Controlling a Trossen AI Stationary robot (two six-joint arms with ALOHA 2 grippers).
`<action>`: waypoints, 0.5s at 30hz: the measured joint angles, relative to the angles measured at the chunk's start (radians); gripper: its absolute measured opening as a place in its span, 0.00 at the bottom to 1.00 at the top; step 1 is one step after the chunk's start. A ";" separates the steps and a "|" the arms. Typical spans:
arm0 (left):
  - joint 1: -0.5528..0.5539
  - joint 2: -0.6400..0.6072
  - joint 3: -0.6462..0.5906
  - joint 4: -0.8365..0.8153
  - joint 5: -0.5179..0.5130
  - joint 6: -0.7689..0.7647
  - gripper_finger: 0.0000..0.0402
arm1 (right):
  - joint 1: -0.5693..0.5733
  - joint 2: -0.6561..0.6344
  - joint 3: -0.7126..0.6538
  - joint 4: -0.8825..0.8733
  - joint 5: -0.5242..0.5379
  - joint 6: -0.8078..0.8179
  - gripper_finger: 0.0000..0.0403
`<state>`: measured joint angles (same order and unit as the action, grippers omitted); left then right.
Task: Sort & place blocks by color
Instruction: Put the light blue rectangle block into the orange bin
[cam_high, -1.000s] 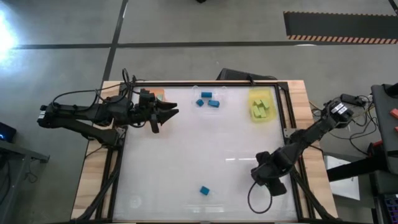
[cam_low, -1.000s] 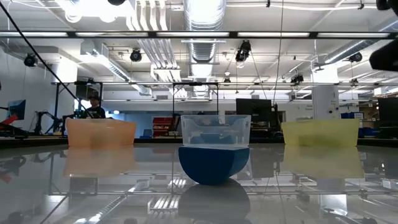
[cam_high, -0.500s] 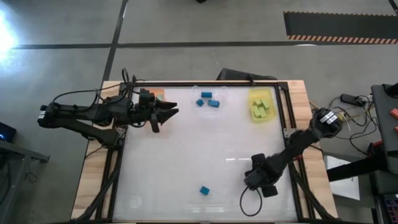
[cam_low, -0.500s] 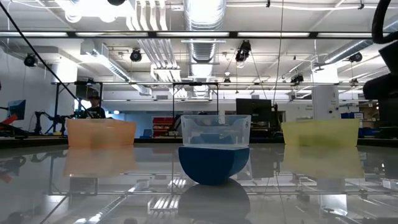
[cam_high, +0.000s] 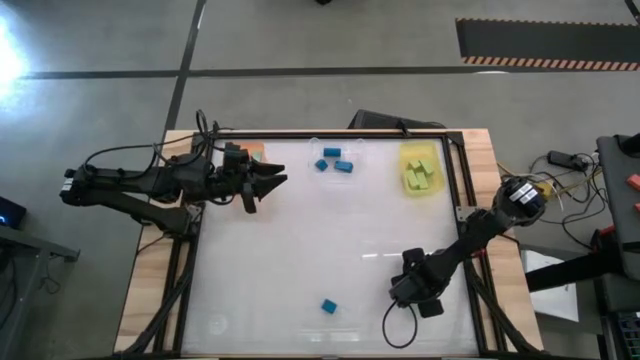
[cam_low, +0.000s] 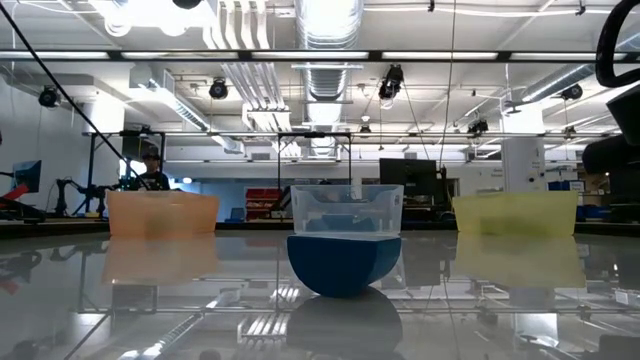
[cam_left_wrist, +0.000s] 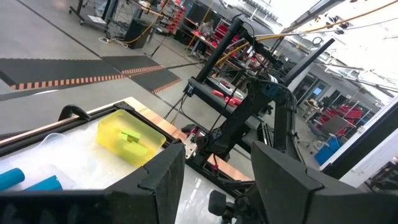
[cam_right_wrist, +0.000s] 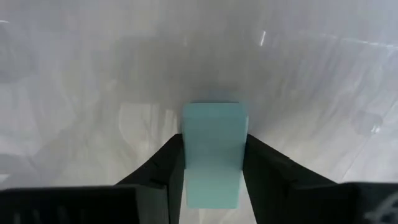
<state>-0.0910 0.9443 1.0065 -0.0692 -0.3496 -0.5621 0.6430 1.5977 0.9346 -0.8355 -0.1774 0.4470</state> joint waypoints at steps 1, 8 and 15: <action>0.000 0.000 0.000 0.000 0.000 0.000 0.42 | 0.000 -0.003 -0.001 0.002 0.000 0.005 0.29; 0.000 0.000 0.000 0.000 0.000 0.000 0.42 | -0.011 -0.062 0.008 0.017 -0.005 0.084 0.29; 0.000 0.000 0.000 0.000 0.000 0.001 0.42 | -0.084 -0.216 0.064 0.027 0.150 0.193 0.29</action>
<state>-0.0910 0.9443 1.0065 -0.0689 -0.3493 -0.5613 0.5594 1.3821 0.9986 -0.8082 -0.0276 0.6400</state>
